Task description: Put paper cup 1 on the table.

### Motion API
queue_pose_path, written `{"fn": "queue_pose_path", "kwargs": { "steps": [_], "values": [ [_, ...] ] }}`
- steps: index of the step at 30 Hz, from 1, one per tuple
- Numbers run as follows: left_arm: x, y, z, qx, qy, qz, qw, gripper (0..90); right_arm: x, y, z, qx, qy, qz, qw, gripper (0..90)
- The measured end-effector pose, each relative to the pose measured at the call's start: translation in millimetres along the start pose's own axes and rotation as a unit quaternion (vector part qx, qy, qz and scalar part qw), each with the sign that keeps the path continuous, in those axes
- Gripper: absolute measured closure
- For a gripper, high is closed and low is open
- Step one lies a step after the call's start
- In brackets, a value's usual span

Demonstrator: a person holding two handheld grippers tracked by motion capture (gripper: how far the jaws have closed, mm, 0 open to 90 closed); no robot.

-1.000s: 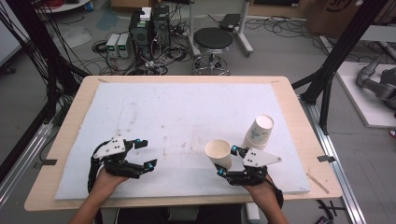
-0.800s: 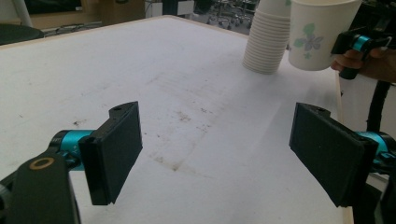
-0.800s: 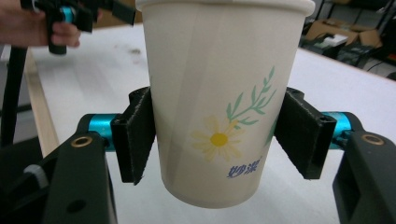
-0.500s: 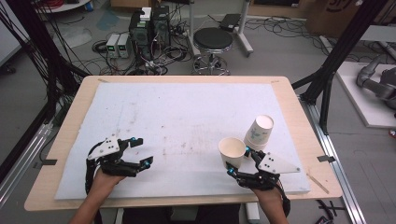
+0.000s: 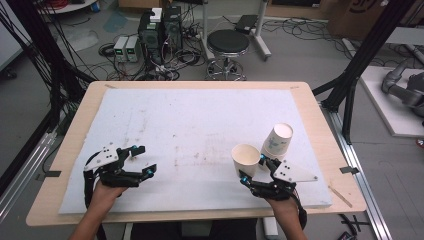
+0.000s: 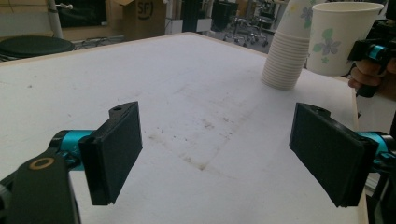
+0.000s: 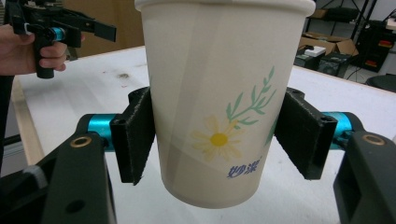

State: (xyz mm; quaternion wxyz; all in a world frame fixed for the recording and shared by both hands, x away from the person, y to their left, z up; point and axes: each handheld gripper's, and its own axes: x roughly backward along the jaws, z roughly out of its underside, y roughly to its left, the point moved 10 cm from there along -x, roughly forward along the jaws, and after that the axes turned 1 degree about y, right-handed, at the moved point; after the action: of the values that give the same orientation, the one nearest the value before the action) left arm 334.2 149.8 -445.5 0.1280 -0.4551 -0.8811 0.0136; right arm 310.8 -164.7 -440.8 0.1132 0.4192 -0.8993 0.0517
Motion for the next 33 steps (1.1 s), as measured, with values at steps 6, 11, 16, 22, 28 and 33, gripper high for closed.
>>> {"fn": "queue_pose_path", "kwargs": {
  "steps": [6,11,16,22,28,33],
  "values": [
    [3.3,1.7,-0.1,0.001,-0.003,-0.003,1.0,17.0,-16.4,3.3,-6.2,0.005,-0.002,-0.004,1.0,33.2],
    [2.8,2.5,0.9,0.003,-0.001,0.0,1.0,17.0,-39.2,4.7,-11.9,0.006,0.0,0.004,1.0,33.2],
    [4.1,3.0,0.5,0.003,-0.004,-0.001,1.0,17.0,-67.4,0.6,-15.1,-0.004,0.007,0.021,0.9997,33.3],
    [6.4,3.9,0.8,0.003,-0.003,-0.004,1.0,17.0,-106.5,-5.1,-22.0,-0.004,0.023,0.049,0.9985,33.3],
    [8.3,4.8,0.9,0.003,-0.004,-0.006,1.0,17.0,-133.3,-22.9,-22.2,-0.022,0.038,0.093,0.9947,33.3],
    [6.7,3.1,1.7,0.001,-0.001,-0.003,1.0,17.1,-144.4,-44.9,-14.5,-0.04,0.055,0.137,0.9882,33.3]
  ]
}}
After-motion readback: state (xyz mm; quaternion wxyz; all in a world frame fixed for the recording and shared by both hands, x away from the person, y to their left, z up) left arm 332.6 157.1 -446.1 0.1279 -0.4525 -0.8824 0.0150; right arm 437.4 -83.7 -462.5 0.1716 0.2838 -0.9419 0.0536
